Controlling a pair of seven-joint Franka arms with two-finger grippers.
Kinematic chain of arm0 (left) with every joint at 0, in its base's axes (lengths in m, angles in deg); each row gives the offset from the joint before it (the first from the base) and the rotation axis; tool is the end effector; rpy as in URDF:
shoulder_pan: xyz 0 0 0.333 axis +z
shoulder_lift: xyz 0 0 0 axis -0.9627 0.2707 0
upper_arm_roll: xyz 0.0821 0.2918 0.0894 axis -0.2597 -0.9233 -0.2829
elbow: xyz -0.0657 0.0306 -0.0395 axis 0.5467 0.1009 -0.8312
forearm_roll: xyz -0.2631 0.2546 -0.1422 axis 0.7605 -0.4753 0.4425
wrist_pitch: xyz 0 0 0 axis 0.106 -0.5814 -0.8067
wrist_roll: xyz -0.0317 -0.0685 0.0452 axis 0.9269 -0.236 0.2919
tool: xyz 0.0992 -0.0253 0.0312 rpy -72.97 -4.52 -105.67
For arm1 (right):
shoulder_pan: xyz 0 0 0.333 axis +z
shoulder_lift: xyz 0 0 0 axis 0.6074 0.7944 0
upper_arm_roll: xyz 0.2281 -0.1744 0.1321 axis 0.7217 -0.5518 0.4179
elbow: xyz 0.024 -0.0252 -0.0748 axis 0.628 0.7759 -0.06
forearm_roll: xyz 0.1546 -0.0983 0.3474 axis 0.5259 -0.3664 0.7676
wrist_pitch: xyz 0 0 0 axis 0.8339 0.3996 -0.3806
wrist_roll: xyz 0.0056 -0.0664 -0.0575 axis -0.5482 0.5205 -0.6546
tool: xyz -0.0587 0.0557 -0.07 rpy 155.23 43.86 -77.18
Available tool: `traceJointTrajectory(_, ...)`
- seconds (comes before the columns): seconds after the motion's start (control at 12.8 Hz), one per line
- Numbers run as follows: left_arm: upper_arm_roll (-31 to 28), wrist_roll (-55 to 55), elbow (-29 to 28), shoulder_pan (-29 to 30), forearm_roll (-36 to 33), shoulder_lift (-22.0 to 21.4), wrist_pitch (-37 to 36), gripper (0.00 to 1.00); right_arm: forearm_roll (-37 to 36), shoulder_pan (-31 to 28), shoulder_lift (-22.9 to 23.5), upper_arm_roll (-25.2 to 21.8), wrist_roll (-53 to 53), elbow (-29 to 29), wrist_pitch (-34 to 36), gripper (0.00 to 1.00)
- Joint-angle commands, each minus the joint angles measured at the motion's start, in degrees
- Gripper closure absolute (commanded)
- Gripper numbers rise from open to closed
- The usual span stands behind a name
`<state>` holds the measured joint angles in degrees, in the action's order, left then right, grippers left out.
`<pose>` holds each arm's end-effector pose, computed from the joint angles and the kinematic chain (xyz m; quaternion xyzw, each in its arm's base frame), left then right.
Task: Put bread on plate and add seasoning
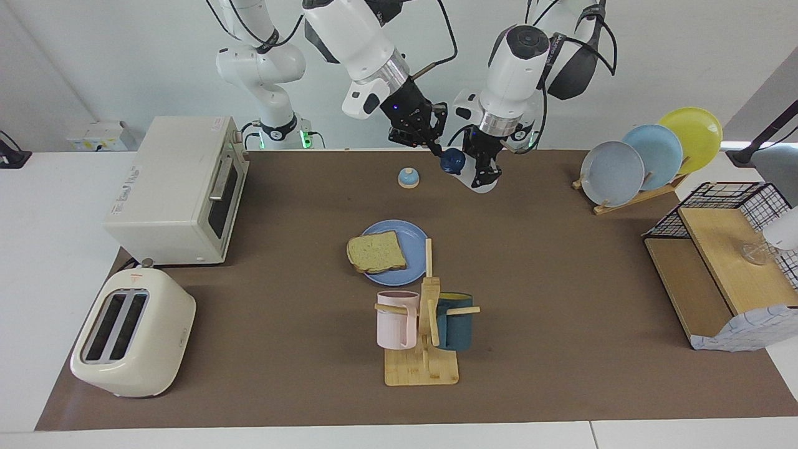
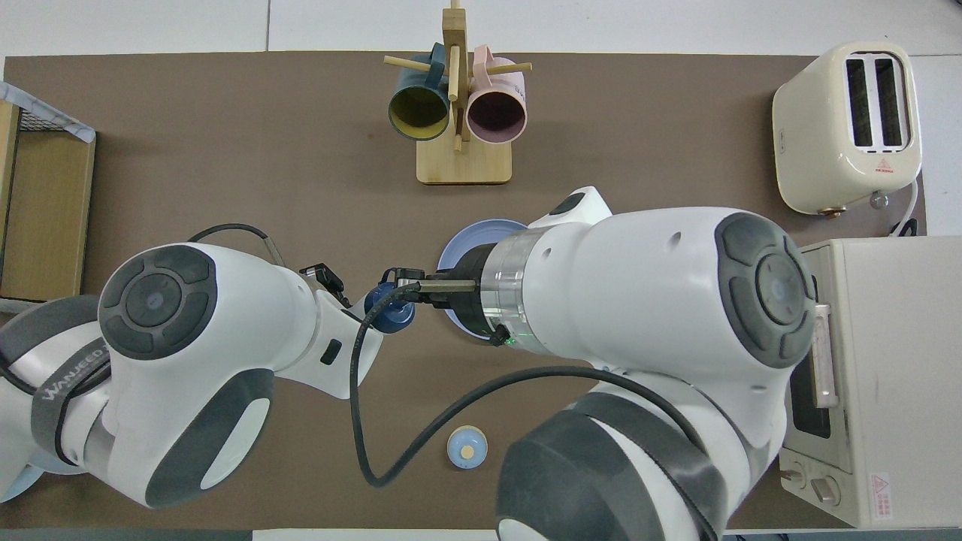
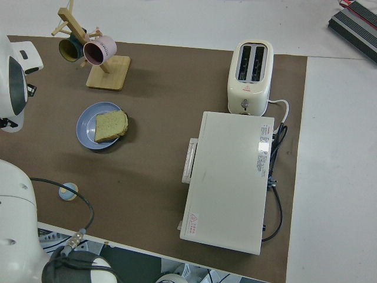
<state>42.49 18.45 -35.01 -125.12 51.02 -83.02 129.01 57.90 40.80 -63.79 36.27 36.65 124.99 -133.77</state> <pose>0.4289 -0.2781 0.5032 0.7727 -0.6328 0.0124 0.0489 0.4809 0.3668 0.5950 -0.9565 0.0382 -0.0344 0.2871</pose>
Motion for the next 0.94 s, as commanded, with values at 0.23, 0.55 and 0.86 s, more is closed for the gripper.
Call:
traceJointTrajectory(0.23,-0.44,0.36,-1.36,-0.77,-1.05,-1.71,0.88,1.0,-0.2,-0.49,-0.01,0.39,0.0,0.63,-1.54,0.74)
traceJointTrajectory(0.55,-0.44,0.36,-1.36,-0.59,-1.05,-1.71,0.88,1.0,-0.2,-0.41,0.69,0.47,0.09,1.24,-3.2,0.75)
traceJointTrajectory(0.86,-0.44,0.36,-1.36,-0.59,-1.05,-1.8,0.97,1.0,-0.2,-0.41,0.69,0.47,0.35,1.25,-3.04,0.91)
